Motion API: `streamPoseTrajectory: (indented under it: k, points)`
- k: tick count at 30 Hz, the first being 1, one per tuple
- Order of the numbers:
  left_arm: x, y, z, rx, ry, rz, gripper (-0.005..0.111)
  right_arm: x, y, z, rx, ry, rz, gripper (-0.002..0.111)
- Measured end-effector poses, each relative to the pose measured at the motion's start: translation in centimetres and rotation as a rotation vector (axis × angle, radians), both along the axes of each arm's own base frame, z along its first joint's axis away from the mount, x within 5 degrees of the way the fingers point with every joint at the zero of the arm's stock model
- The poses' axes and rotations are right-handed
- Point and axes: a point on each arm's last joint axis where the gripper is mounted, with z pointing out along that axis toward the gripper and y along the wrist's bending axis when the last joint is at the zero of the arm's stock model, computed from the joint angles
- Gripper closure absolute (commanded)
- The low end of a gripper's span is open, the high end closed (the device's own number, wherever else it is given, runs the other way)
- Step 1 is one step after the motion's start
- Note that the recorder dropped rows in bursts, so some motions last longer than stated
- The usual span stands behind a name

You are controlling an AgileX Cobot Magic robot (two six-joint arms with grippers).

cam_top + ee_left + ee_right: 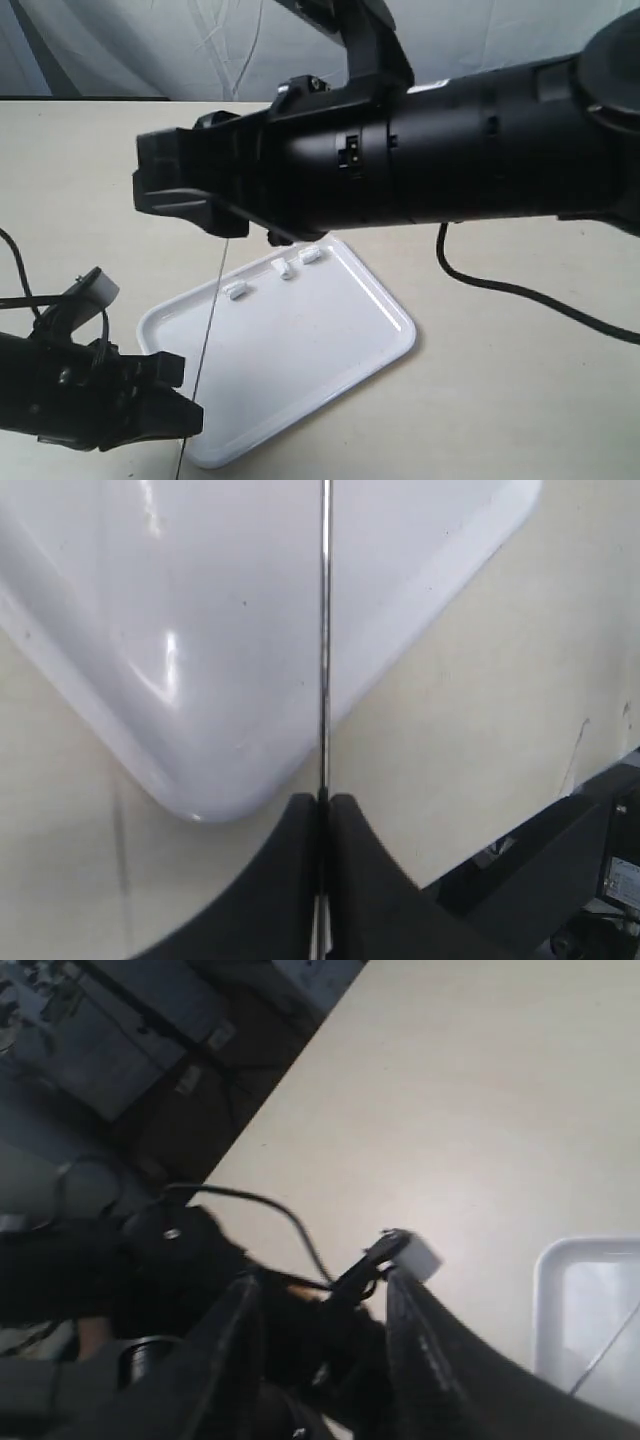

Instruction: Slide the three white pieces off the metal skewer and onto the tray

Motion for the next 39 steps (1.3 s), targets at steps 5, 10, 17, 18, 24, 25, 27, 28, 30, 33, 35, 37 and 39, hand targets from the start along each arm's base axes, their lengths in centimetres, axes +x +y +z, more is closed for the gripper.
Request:
streamPoseTrajectory:
  k: [5,10,17,18,24,25,27,28,30,33,35,37,39]
  points:
    - [1.1,-0.3,-1.1,0.039,0.038,-0.008,0.107,-2.0,-1.8,3.0,0.077,-0.052,0.057,0.069]
    - [1.7,-0.1,-2.4,0.09,0.043,-0.01,0.107,-3.9,-4.0,5.8,0.164,-0.115,0.072,0.069]
    - [2.1,-0.4,-3.2,0.081,0.032,-0.025,0.107,-6.2,-6.2,8.1,0.244,-0.138,0.122,0.069]
    - [2.2,-0.4,-3.1,0.072,0.028,-0.028,0.107,-6.4,-6.4,8.3,0.25,-0.137,0.13,0.069]
    - [2.3,-0.8,-2.7,0.03,0.026,-0.053,0.106,-7.0,-6.9,8.6,0.263,-0.126,0.147,0.069]
    - [2.3,-0.9,-2.7,0.029,0.024,-0.056,0.104,-7.0,-6.9,8.6,0.263,-0.121,0.146,0.069]
    - [2.3,-0.9,-2.7,0.03,0.019,-0.061,0.096,-7.0,-6.9,8.6,0.264,-0.117,0.145,0.069]
    - [2.3,-0.9,-2.7,0.03,0.017,-0.063,0.091,-7.0,-6.9,8.6,0.264,-0.114,0.145,0.069]
    - [2.3,-0.9,-2.7,0.03,0.011,-0.068,0.082,-7.0,-6.9,8.6,0.264,-0.111,0.146,0.069]
    - [2.4,-0.9,-2.7,0.029,0.004,-0.072,0.072,-7.0,-6.9,8.6,0.265,-0.107,0.146,0.069]
    - [2.4,-0.9,-2.7,0.029,0.001,-0.073,0.071,-7.0,-6.9,8.6,0.265,-0.104,0.149,0.069]
    - [2.4,-0.9,-2.7,0.027,-0.002,-0.073,0.072,-7.1,-6.9,8.6,0.264,-0.103,0.153,0.069]
    - [2.5,-0.9,-2.6,0.022,-0.01,-0.07,0.077,-7.1,-6.9,8.6,0.262,-0.104,0.155,0.069]
